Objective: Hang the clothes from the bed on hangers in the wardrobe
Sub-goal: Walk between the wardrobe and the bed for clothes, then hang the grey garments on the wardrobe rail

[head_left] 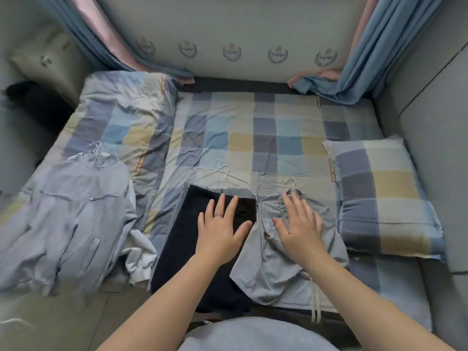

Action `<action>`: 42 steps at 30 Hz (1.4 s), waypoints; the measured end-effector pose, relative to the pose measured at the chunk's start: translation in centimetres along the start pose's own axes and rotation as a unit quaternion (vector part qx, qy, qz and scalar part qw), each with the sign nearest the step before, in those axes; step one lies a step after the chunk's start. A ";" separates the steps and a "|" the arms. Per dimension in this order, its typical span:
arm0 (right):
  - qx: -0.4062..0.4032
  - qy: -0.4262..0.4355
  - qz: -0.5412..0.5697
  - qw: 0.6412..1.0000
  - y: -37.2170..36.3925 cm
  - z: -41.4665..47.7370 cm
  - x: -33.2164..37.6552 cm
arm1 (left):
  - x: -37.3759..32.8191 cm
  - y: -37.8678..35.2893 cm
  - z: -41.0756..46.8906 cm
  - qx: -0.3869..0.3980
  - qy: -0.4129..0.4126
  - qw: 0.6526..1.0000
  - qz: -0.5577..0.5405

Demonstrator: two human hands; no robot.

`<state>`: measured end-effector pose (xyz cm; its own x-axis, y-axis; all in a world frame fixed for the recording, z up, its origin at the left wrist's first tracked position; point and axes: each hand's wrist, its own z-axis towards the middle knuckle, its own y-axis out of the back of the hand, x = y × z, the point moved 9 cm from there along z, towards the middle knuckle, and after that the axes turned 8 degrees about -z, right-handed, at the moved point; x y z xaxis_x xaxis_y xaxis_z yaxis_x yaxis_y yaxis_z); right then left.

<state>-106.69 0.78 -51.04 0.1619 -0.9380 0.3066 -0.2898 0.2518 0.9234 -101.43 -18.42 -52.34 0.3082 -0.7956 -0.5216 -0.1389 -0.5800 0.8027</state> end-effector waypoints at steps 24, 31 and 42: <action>0.152 0.612 -0.091 0.771 -13.3 -30.0 40.2 | 27.5 6.5 -48.0 -0.384 0.491 0.768 -0.144; 0.162 0.766 -0.052 0.619 -16.6 -54.0 51.7 | 30.6 8.2 -73.5 -0.516 0.563 0.636 -0.114; 0.118 0.921 0.166 0.332 -3.4 -89.9 62.0 | 15.6 19.7 -107.8 -0.694 0.596 0.373 0.155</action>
<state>-10.85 -36.74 -14.37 0.3224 0.9243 0.2042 -0.6112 0.0385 0.7906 2.13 -23.37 -13.51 0.7939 0.3360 -0.5068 0.0242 0.8154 0.5784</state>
